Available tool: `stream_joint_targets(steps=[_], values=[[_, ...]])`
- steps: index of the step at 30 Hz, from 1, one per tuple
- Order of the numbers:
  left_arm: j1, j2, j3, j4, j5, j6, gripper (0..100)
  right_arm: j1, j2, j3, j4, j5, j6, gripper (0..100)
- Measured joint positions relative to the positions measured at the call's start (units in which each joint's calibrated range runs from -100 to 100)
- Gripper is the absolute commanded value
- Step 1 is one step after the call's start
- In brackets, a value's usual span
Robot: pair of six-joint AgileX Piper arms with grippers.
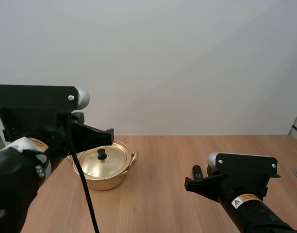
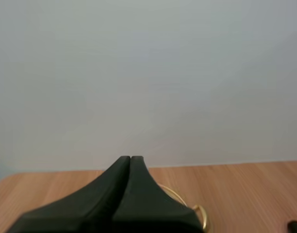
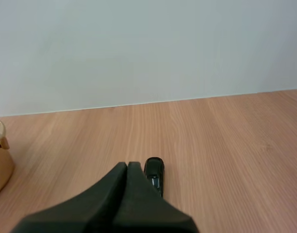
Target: Open the pot, put the car inside, and close it
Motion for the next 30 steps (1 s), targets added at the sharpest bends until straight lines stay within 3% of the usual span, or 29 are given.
stream_joint_targets(steps=[7,14,20,30], values=[[0.68,13.51,-11.28,-5.39,14.95,7.99,0,0.00,0.00,0.00,1.61,2.60,0.00,0],[0.68,26.62,-23.44,-5.30,32.39,12.14,0,0.00,0.00,0.00,-7.65,0.00,-0.19,0],[0.68,38.15,-30.91,-0.45,45.37,12.14,0,0.00,0.00,0.00,-18.05,-4.29,-0.19,0],[0.68,57.06,-31.21,9.51,46.43,13.19,0,0.00,0.00,0.00,-32.18,-6.96,-0.19,0]])
